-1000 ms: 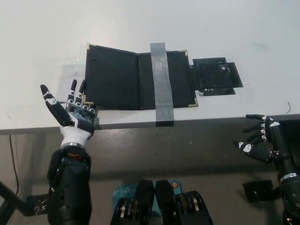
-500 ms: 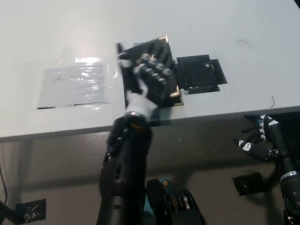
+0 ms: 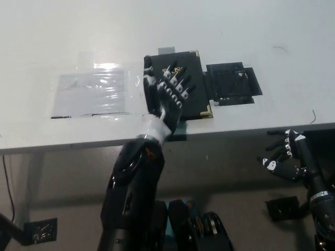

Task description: The robot uses its left hand to push the cover of the diary kept in the middle of the desk towards the right to close it

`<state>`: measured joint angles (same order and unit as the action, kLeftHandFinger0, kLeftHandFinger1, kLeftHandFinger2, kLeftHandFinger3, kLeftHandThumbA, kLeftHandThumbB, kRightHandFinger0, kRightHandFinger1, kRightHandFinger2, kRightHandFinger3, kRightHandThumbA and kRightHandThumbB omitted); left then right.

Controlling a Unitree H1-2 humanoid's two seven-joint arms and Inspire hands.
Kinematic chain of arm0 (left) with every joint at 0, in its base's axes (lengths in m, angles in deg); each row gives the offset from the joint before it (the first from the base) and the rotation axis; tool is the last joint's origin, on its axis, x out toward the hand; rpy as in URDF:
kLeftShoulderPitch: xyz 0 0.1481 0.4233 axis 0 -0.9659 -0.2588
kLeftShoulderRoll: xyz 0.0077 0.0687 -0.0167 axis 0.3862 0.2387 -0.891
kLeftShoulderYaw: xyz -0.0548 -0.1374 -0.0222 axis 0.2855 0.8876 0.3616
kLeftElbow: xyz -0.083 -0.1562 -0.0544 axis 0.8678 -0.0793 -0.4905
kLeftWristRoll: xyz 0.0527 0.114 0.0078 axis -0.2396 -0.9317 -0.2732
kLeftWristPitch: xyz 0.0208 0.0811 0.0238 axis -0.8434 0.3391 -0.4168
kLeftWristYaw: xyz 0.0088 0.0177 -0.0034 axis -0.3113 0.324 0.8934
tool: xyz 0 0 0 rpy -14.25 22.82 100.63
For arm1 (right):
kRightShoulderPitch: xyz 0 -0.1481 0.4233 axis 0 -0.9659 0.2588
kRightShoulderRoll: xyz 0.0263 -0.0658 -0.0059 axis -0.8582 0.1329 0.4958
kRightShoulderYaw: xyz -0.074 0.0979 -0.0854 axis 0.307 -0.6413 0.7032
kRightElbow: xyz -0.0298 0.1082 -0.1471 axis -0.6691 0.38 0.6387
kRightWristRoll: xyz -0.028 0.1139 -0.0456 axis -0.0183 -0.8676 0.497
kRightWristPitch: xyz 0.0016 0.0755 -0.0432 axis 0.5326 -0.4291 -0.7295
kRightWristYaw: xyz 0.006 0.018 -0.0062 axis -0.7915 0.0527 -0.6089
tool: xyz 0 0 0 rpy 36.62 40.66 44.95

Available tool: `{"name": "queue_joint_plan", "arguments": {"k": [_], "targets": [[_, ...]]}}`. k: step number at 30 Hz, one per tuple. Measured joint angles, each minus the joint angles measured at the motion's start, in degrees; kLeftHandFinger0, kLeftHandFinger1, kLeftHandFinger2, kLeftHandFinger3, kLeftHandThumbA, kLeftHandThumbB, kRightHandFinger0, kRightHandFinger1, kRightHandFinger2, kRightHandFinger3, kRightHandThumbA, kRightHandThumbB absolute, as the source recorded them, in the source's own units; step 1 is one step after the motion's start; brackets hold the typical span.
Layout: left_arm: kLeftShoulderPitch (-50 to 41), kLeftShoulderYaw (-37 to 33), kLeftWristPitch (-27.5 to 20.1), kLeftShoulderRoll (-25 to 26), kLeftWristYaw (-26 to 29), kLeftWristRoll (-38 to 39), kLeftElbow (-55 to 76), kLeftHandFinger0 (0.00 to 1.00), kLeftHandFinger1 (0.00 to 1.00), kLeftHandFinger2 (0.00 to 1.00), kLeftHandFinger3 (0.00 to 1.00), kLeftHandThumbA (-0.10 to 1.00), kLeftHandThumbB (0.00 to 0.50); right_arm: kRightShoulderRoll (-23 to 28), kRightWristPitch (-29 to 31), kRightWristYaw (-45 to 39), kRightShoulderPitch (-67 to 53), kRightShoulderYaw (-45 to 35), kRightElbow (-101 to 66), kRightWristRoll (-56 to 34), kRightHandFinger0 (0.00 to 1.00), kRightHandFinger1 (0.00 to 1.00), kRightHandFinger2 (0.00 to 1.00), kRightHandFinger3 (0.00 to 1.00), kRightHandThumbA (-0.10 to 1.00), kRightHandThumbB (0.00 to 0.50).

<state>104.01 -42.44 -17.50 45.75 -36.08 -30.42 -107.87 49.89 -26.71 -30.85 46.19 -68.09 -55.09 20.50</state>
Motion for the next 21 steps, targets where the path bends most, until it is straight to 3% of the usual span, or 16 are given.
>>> {"name": "queue_joint_plan", "arguments": {"k": [11, 12, 15, 17, 19, 21], "targets": [[-1.9, -2.4, 0.0, 1.8, -0.2, -2.8, 3.8, 1.00, 1.00, 1.00, 1.00, 1.00, 0.301, 0.3, -0.2, -0.2, -0.4, 0.0, -0.3, 0.1, 0.26, 0.32, 0.44, 0.66, 0.85, 0.090], [-1.9, -3.5, 0.1, 2.4, -0.3, -3.4, 4.9, 1.00, 1.00, 1.00, 1.00, 1.00, 0.332, 0.4, -0.2, -0.2, -0.4, 0.0, -0.3, 0.1, 0.25, 0.32, 0.44, 0.67, 0.85, 0.092], [-2.0, -6.9, 0.2, 4.2, -0.9, -5.5, 7.9, 1.00, 1.00, 1.00, 1.00, 1.00, 0.329, 0.4, -0.3, -0.2, -0.7, 0.0, -0.3, 0.1, 0.24, 0.31, 0.43, 0.67, 0.85, 0.091], [-2.0, -9.5, 0.7, 5.6, -1.3, -7.2, 11.6, 1.00, 1.00, 1.00, 1.00, 1.00, 0.288, 0.4, -0.4, -0.2, -0.8, 0.0, -0.4, 0.1, 0.25, 0.33, 0.44, 0.69, 0.85, 0.088], [-2.1, -11.4, 1.4, 6.8, -1.5, -8.6, 15.9, 1.00, 1.00, 1.00, 1.00, 1.00, 0.290, 0.4, -0.4, -0.2, -1.0, -0.1, -0.3, 0.1, 0.24, 0.33, 0.45, 0.69, 0.85, 0.088], [-2.3, -13.3, 1.8, 8.1, -1.9, -9.9, 20.8, 1.00, 1.00, 1.00, 1.00, 1.00, 0.324, 0.4, -0.4, -0.2, -1.1, -0.1, -0.3, 0.1, 0.25, 0.34, 0.46, 0.71, 0.86, 0.084]]}}
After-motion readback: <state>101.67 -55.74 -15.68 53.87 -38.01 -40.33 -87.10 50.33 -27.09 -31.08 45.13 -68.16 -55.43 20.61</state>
